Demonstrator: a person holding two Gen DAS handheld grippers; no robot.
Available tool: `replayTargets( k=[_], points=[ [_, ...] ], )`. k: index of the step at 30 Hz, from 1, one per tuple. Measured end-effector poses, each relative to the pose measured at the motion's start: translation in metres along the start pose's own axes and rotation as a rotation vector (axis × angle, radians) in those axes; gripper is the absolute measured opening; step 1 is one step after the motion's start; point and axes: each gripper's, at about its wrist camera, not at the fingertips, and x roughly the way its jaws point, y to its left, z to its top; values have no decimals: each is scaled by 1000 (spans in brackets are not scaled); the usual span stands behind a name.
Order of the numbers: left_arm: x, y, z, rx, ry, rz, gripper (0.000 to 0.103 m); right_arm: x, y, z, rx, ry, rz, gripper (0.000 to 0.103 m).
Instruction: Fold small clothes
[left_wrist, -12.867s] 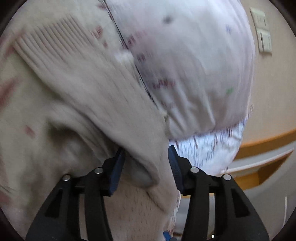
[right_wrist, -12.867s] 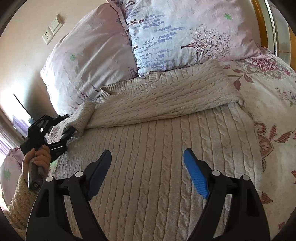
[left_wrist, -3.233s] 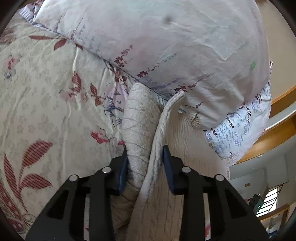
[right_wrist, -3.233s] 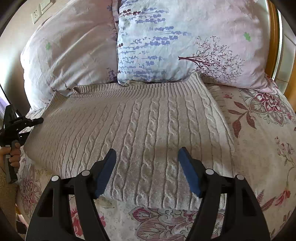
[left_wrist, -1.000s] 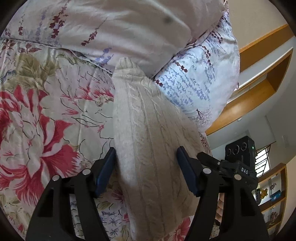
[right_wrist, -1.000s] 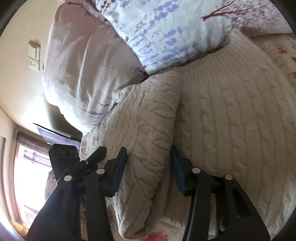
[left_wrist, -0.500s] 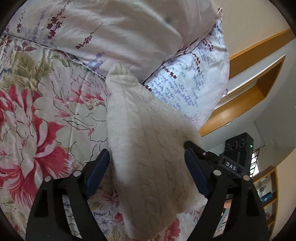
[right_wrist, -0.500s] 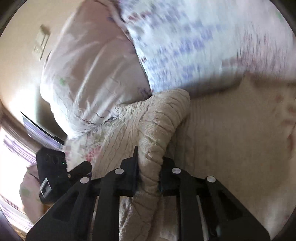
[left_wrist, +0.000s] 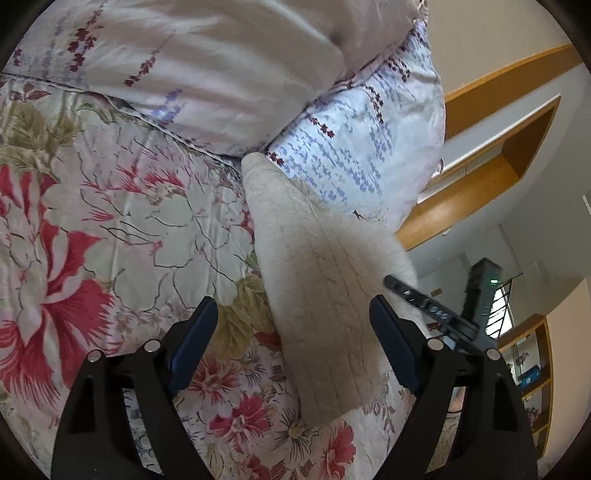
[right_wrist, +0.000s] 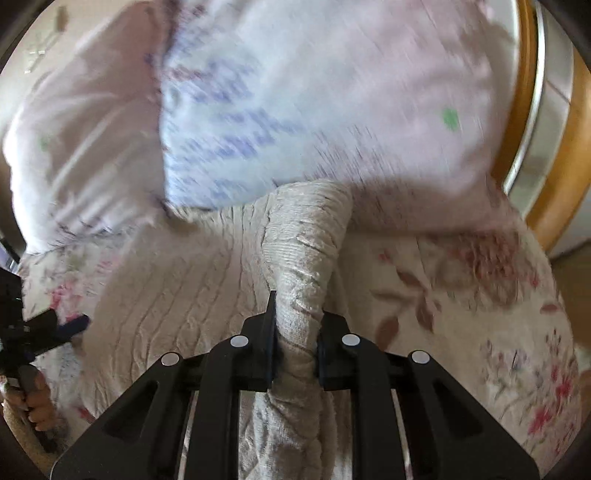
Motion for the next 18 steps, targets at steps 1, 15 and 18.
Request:
replayTargets(
  k=[1, 15, 18],
  points=[
    [1, -1, -1, 6, 3, 0, 84, 4, -2, -2, 7, 6, -1, 16],
    [10, -7, -6, 58, 46, -37, 84, 5, -10, -10, 59, -43, 26, 17],
    [12, -9, -8, 83, 54, -32, 83, 14, -25, -15, 150, -2, 82, 21]
  ],
)
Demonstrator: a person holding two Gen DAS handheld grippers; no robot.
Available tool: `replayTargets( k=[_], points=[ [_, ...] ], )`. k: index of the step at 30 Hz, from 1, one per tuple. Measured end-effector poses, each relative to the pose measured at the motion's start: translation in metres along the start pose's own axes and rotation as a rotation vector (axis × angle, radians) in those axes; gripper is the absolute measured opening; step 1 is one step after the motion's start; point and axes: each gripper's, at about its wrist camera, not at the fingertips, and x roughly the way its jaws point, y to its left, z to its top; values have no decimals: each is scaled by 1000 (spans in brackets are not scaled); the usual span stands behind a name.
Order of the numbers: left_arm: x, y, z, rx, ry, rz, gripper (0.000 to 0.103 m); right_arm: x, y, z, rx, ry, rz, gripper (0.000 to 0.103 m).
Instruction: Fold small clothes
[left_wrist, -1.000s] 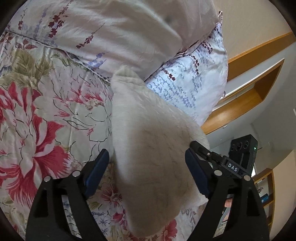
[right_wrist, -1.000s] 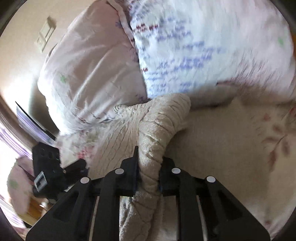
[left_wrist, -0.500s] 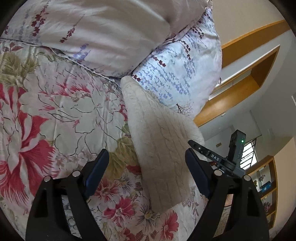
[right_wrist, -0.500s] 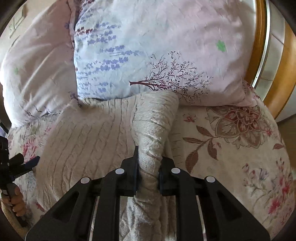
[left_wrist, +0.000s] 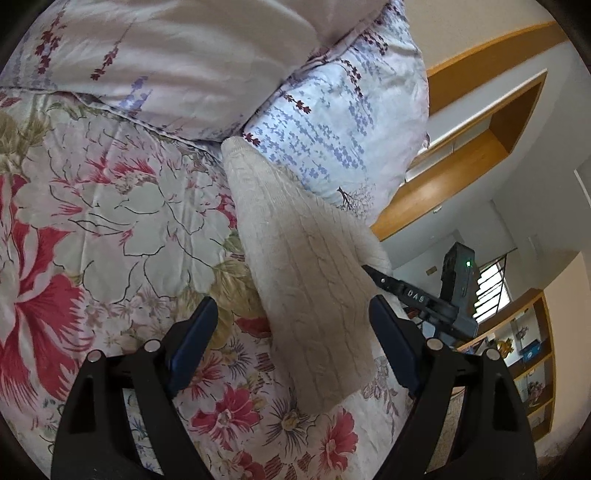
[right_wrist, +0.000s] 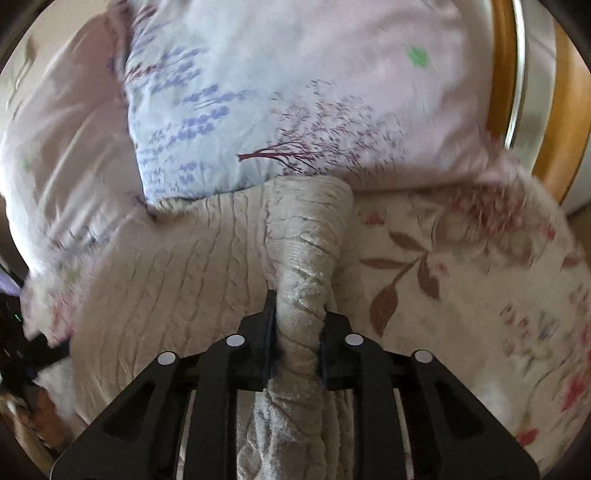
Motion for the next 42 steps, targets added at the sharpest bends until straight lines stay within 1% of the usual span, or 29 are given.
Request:
replayTargets(
  k=[3, 4, 8, 10, 13, 15, 16, 17, 18, 20, 21, 23, 24, 27, 28, 29, 32, 33, 34, 35, 36, 37, 39, 42],
  points=[
    [2, -1, -1, 9, 7, -6, 83, -14, -8, -6, 49, -2, 49, 28],
    [2, -2, -2, 10, 10, -8, 83, -19, -12, -10, 57, -1, 66, 29],
    [5, -15, -4, 45, 6, 40, 82, -36, -31, -28, 108, 9, 150, 29],
    [7, -20, -6, 53, 7, 48, 83, -37, -36, -33, 129, 17, 180, 29],
    [10, -27, -8, 52, 16, 67, 82, -35, -37, -36, 136, 15, 195, 29],
    [12, -30, -10, 54, 18, 93, 82, -33, -33, -35, 129, 12, 211, 31],
    [12, -32, -10, 56, 17, 104, 82, -32, -31, -36, 115, 13, 214, 26],
    [13, -33, -11, 56, 19, 114, 82, -31, -26, -36, 87, 9, 203, 19],
    [14, -34, -11, 53, 22, 122, 82, -31, -20, -36, 50, -1, 164, 18],
    [15, -35, -12, 46, 30, 121, 83, -40, -16, -34, 17, -46, 116, 15],
    [17, -37, -14, 44, 35, 114, 83, -51, -17, -31, 20, -85, 110, 14],
    [18, -39, -16, 48, 41, 106, 83, -60, -22, -28, 28, -116, 112, 12],
    [19, -40, -18, 54, 45, 107, 82, -61, -25, -27, 28, -111, 106, 12],
    [24, -44, -22, 76, 63, 117, 82, -42, -31, -38, 26, -38, 52, 12],
    [25, -45, -24, 77, 67, 118, 82, -36, -33, -43, 33, -30, 45, 12],
    [27, -44, -25, 75, 72, 118, 82, -35, -35, -46, 40, -41, 49, 12],
    [30, -43, -27, 62, 83, 121, 82, -35, -37, -43, 58, -35, 60, 14],
    [29, -43, -27, 60, 83, 120, 82, -36, -39, -40, 76, -29, 80, 15],
    [29, -43, -27, 57, 81, 117, 82, -38, -43, -36, 103, -31, 103, 23],
    [29, -44, -27, 58, 79, 115, 82, -39, -47, -32, 130, -34, 119, 27],
    [29, -45, -27, 61, 77, 115, 82, -40, -52, -26, 168, -44, 127, 43],
    [29, -45, -27, 64, 77, 114, 82, -40, -54, -22, 197, -54, 132, 56],
    [30, -46, -28, 67, 81, 116, 82, -36, -60, -10, 237, -66, 156, 56],
    [34, -46, -29, 65, 85, 124, 82, -17, -66, 9, 288, -38, 165, 56]
  ],
)
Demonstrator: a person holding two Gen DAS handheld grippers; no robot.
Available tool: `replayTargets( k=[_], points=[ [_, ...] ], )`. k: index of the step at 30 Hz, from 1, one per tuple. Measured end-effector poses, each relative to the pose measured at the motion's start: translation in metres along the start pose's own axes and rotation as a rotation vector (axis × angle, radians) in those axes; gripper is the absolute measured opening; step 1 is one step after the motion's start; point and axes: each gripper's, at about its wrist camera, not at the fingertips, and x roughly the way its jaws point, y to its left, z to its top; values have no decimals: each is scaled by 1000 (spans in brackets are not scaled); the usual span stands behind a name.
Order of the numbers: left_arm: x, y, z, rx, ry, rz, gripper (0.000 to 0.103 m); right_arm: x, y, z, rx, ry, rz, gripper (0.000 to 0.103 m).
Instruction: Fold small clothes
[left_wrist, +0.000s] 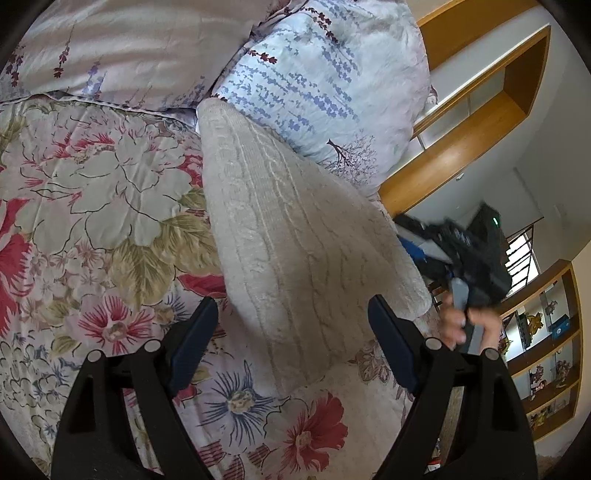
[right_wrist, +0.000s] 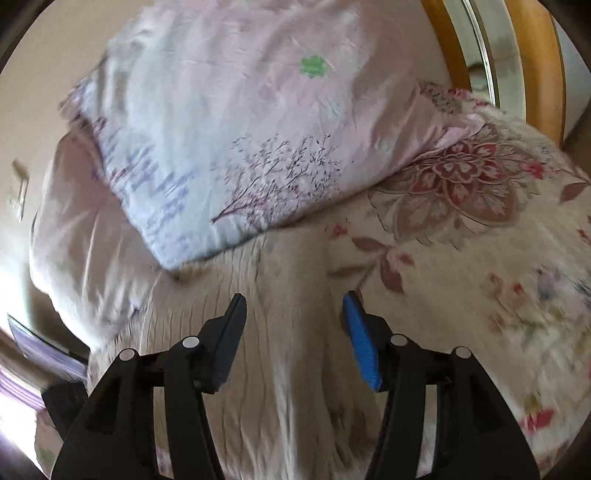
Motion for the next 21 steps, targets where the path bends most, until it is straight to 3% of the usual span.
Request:
replayTargets(
  k=[2, 4, 7, 9, 14, 17, 21],
  points=[
    [3, 0, 0, -5, 3, 6, 82, 18, -2, 6, 27, 30, -14, 55],
    [4, 2, 0, -10, 9, 7, 82, 30, 2, 5, 1, 54, -1, 11],
    [8, 3, 1, -7, 11, 0, 82, 17, 18, 1, -108, -42, -41, 9],
    [8, 3, 1, -6, 8, -7, 82, 8, 17, 1, -114, -90, -67, 8],
    [9, 4, -1, -6, 8, -9, 82, 38, 3, 0, -91, -14, -195, 9],
    [9, 3, 0, -9, 8, -8, 82, 39, 5, -1, -84, -2, -184, 11],
    [4, 4, -1, -23, -4, -15, 78, 5, 0, -7, -27, -14, -76, 33]
  ],
)
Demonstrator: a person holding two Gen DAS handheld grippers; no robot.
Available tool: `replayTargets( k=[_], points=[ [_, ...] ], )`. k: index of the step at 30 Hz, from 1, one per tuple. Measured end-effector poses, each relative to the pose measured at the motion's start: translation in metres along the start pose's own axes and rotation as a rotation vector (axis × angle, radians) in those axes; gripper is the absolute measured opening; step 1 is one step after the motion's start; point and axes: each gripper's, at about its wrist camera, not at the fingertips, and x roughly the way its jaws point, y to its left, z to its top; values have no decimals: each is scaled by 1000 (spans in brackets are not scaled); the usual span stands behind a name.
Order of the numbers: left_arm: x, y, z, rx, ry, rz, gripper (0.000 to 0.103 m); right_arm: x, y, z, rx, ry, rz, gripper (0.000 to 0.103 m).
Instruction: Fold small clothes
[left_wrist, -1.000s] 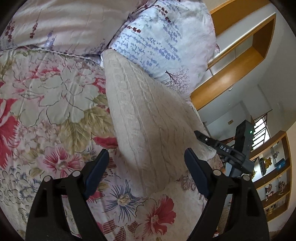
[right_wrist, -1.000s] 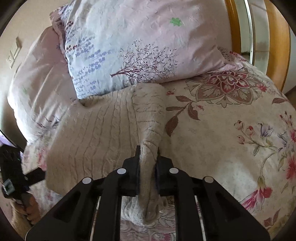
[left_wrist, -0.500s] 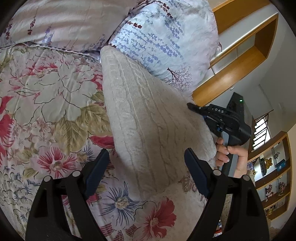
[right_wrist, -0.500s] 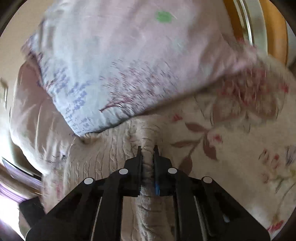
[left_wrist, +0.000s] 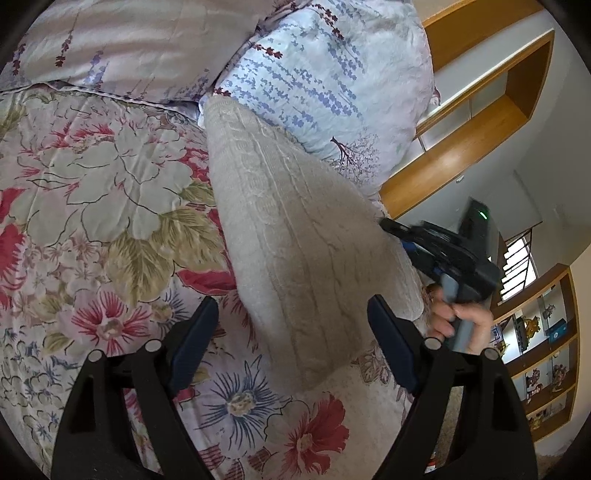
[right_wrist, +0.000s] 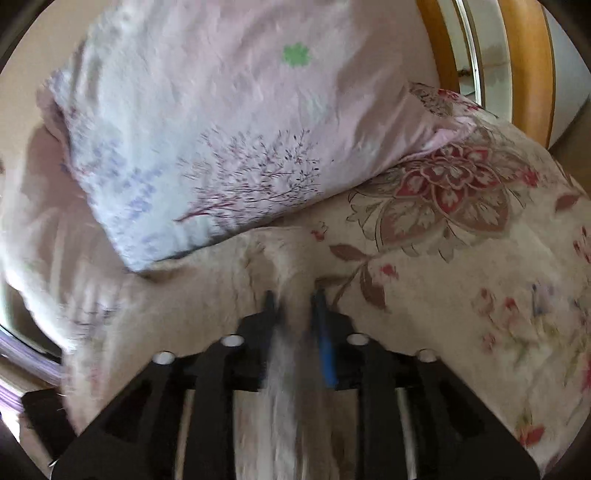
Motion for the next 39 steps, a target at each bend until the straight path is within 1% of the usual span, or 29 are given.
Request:
replayTargets(
  k=[2, 6, 7, 8, 9, 11, 13, 14, 16, 19, 20, 21, 23, 24, 25, 26, 28, 29, 31, 32, 33, 34, 37, 39],
  points=[
    [-3, 0, -1, -11, -5, -6, 69, -19, -5, -13, -3, 6, 44, 35],
    [-2, -1, -5, -26, 16, -3, 60, -38, -14, -45, -16, 68, 116, 34],
    [-2, -1, -6, -31, 22, -2, 53, -39, -12, -49, -31, 73, 109, 23],
    [-1, 0, -7, -37, 27, -4, 44, -43, -12, -51, -57, 64, 87, 14],
    [0, 0, -9, -41, 33, 1, 40, -46, -11, -54, -82, 47, 71, 12],
    [1, 1, -10, -43, 32, 19, 28, -53, -14, -55, -93, 11, 71, 11],
    [-1, 1, -13, -42, 31, 23, 23, -51, -9, -54, -96, 0, 65, 10],
    [-1, 0, -14, -38, 29, 29, 21, -50, -9, -55, -113, 4, 42, 10],
    [-2, -5, -17, -16, 26, 51, 20, -42, -6, -59, -166, 19, -39, 9],
    [2, -10, -22, 16, 31, 86, 20, -32, -11, -62, -179, 34, -116, 9],
    [3, -12, -23, 33, 32, 98, 21, -30, -19, -65, -165, 43, -118, 9],
    [3, -14, -23, 51, 33, 111, 23, -28, -24, -63, -135, 48, -102, 9],
    [2, -17, -21, 61, 43, 117, 31, -29, -24, -60, -127, 62, -83, 9],
    [-2, -17, -19, 55, 43, 107, 37, -34, -23, -57, -120, 59, -63, 9],
    [-6, -17, -16, 50, 32, 93, 51, -38, -24, -55, -110, 53, -43, 13],
    [-12, -17, -13, 45, 13, 77, 67, -42, -25, -51, -93, 47, -18, 17],
    [-27, -16, -5, 36, -45, 45, 76, -51, -30, -39, -33, 28, 37, 54],
    [-31, -14, 0, 29, -59, 36, 79, -53, -33, -32, -1, 21, 68, 58],
    [-33, -7, 14, -16, -66, 22, 85, -48, -35, -21, 47, 41, 126, 61],
    [-30, -5, 19, -29, -60, 21, 85, -44, -36, -15, 69, 56, 148, 62],
    [-26, -2, 26, -49, -45, 27, 86, -39, -36, -11, 90, 72, 163, 65],
    [-21, 1, 31, -66, -32, 28, 87, -30, -38, -5, 113, 96, 179, 66],
    [-5, 10, 44, -128, 14, 3, 89, -11, -39, 4, 157, 153, 198, 66],
    [6, 15, 52, -158, 36, 14, 90, 2, -40, 7, 178, 187, 216, 66]
  ],
)
